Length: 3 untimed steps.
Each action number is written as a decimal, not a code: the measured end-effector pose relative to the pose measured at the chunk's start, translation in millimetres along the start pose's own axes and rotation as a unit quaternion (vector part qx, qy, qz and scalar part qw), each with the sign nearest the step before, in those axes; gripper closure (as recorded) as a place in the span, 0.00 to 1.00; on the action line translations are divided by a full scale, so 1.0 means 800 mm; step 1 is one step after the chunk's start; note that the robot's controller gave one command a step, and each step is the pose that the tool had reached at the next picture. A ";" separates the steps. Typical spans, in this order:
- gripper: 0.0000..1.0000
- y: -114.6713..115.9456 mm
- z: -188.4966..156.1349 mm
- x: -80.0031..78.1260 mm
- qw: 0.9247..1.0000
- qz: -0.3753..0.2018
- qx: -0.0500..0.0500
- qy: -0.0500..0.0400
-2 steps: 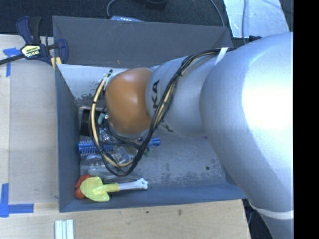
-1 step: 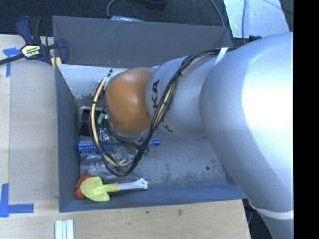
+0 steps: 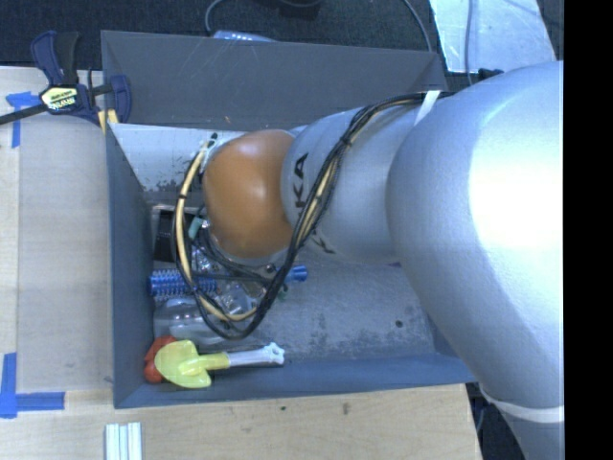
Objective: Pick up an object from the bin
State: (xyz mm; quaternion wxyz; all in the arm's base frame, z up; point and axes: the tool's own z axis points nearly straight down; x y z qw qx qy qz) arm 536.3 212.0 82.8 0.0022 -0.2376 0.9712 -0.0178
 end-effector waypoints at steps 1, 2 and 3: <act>1.00 0.001 -0.019 0.000 1.000 0.003 -0.002 -0.005; 1.00 0.005 -0.043 -0.002 1.000 0.001 -0.005 -0.007; 1.00 0.008 -0.056 -0.001 1.000 -0.001 -0.006 -0.006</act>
Offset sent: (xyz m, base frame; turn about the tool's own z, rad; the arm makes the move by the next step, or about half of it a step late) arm 0.0000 0.0001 0.0201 0.0000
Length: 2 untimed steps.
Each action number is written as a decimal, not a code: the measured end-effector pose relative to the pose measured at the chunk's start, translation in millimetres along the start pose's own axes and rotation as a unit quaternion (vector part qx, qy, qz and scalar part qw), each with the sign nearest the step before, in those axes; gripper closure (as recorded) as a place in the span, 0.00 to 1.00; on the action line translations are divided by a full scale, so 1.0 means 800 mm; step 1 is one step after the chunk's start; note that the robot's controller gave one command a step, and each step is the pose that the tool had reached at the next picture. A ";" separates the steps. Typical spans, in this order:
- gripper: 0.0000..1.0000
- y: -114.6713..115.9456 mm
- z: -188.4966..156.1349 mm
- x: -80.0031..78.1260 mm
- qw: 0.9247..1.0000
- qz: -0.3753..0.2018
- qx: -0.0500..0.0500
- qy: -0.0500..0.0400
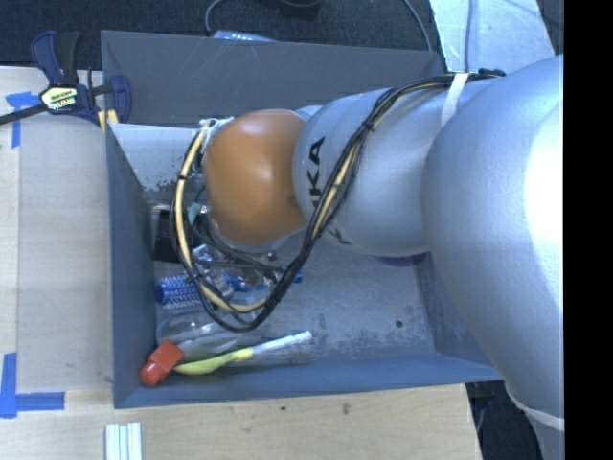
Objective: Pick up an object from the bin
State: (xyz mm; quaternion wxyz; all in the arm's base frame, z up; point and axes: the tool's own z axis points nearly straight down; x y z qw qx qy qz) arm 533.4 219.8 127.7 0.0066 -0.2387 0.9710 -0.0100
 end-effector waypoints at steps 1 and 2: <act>1.00 0.000 -0.007 -0.001 1.000 0.000 0.000 -0.001; 1.00 -0.002 -0.011 -0.001 1.000 0.000 0.000 -0.001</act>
Offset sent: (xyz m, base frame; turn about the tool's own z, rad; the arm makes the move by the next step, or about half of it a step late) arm -0.0001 0.0000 0.0037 0.0000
